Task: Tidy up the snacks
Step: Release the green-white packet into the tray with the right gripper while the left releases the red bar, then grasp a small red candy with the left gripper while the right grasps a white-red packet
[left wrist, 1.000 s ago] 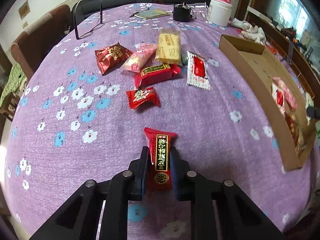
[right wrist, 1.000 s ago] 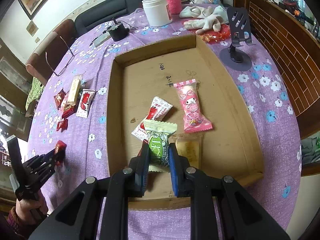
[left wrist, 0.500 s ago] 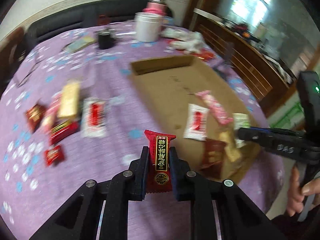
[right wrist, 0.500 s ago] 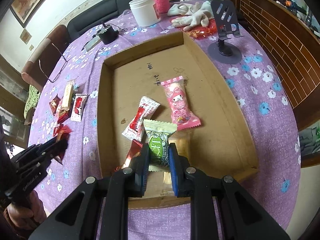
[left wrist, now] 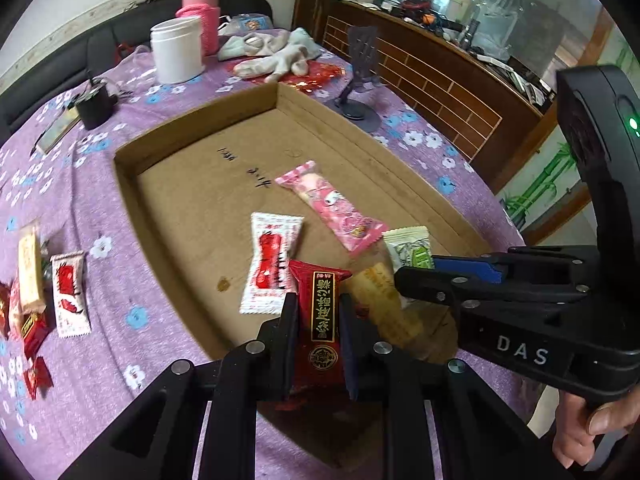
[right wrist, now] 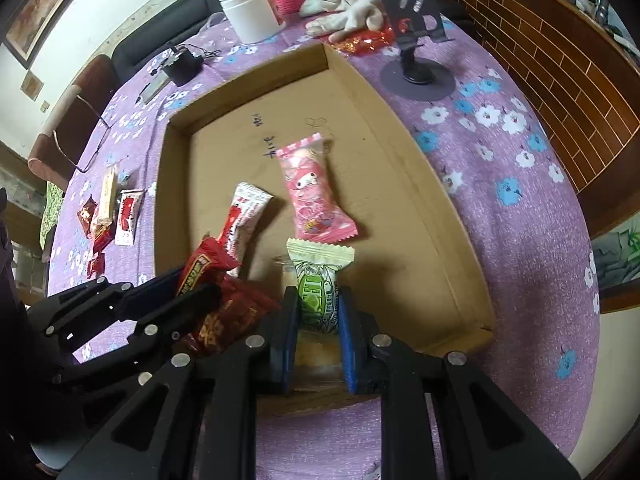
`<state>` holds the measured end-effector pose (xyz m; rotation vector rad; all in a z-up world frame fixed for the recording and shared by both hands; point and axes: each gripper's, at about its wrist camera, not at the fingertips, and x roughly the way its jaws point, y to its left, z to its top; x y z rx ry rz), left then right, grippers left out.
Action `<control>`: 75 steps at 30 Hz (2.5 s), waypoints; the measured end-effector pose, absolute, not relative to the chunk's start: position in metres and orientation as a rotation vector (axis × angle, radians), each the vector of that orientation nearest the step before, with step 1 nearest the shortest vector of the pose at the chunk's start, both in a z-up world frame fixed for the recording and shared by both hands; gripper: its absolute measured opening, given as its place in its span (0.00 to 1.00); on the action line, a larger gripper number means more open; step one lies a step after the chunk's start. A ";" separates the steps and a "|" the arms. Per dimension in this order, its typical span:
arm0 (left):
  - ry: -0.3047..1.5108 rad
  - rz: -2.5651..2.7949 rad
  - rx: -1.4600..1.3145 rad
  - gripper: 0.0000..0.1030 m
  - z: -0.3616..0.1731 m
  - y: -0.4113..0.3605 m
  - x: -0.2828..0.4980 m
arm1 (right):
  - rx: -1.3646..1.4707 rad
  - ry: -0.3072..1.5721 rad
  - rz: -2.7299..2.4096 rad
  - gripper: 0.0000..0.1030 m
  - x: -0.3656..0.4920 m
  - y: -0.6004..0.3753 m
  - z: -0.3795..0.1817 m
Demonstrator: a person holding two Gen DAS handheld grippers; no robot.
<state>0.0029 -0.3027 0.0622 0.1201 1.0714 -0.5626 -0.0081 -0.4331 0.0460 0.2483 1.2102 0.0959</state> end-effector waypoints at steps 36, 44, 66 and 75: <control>1.048 -0.302 -0.084 0.19 0.082 -0.181 -0.029 | 0.169 1.143 0.279 0.27 -0.001 -0.359 0.065; 1.041 -0.203 -0.157 0.19 0.066 -0.067 -0.019 | 0.149 1.194 0.298 0.27 -0.005 -0.298 0.065; 1.113 -0.447 -0.036 0.43 0.024 -0.047 0.033 | 0.192 1.212 0.105 0.27 -0.023 -0.277 0.067; 1.075 -0.349 -0.014 0.18 0.020 -0.043 0.030 | 0.132 1.219 0.190 0.27 -0.001 -0.246 0.068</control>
